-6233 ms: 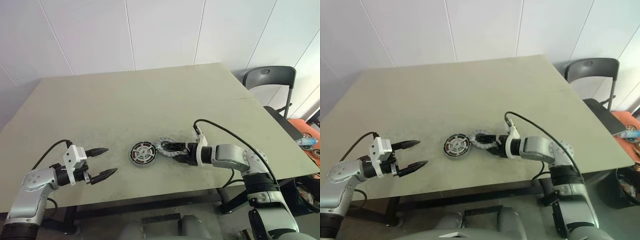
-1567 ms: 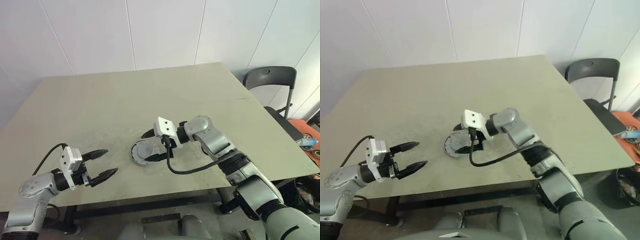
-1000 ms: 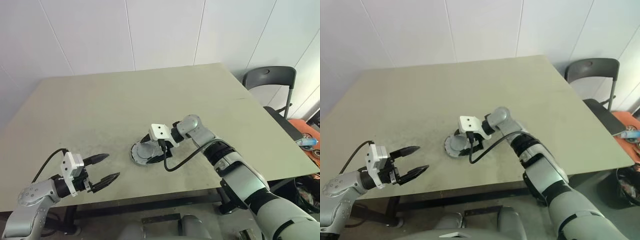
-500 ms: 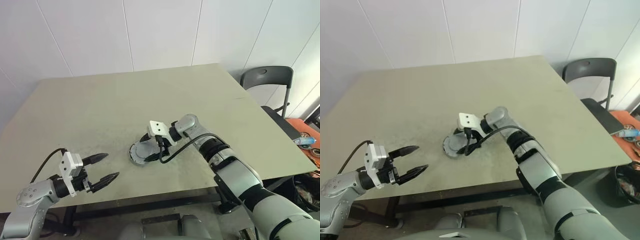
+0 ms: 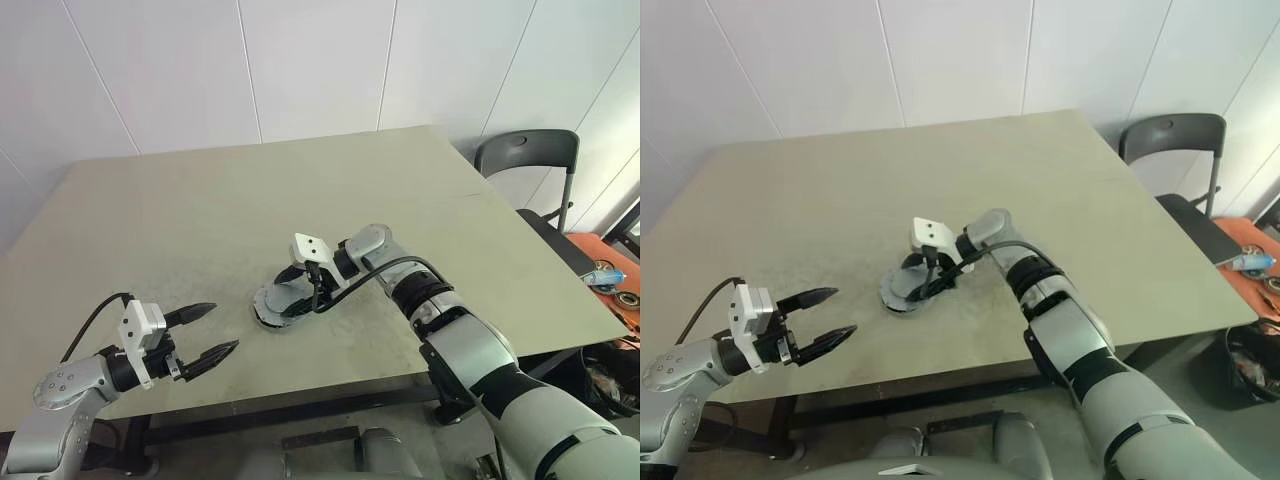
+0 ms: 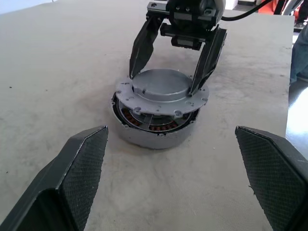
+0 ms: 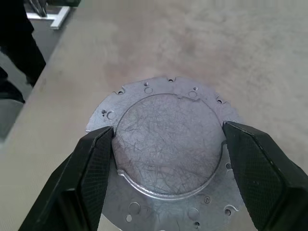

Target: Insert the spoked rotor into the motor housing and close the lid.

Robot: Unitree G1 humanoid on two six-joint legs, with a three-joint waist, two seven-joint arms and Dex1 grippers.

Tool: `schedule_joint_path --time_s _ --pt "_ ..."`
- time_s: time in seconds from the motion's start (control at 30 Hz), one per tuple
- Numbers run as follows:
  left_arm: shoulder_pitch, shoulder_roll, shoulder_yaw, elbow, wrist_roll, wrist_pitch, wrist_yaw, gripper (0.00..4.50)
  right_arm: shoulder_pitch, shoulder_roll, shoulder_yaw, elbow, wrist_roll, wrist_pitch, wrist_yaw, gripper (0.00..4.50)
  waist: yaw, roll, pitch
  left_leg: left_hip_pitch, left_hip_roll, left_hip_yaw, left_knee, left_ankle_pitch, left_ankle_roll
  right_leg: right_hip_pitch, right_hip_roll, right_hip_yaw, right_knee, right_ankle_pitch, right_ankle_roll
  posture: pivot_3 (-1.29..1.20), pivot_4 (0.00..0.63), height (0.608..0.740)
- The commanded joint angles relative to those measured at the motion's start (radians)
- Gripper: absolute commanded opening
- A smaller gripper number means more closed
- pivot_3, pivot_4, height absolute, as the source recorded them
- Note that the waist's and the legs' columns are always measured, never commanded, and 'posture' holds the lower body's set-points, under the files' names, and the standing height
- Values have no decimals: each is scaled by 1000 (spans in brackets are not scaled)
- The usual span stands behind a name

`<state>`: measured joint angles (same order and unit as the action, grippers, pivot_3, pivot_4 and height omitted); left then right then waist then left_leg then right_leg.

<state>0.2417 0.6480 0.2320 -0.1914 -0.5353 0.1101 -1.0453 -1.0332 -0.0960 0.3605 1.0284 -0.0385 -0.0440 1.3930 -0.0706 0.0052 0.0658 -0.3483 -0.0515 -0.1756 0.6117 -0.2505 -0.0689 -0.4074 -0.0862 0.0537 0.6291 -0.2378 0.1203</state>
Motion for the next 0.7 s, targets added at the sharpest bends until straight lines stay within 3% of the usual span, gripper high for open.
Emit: schedule_joint_path --time_s 0.03,0.7 --pt "-2 6 29 -30 -14 -3 3 4500 -50 12 -43 -26 22 3 -4 3277 0 0 0 0 0 0 0 0 0 0 0 0 0 0 0 0 0 740" --pt "36 8 34 -37 -25 15 -4 4500 -43 43 -12 15 -82 38 -81 3277 -1 0 0 0 0 0 0 0 0 -1 0 0 0 0 0 0 0 740"
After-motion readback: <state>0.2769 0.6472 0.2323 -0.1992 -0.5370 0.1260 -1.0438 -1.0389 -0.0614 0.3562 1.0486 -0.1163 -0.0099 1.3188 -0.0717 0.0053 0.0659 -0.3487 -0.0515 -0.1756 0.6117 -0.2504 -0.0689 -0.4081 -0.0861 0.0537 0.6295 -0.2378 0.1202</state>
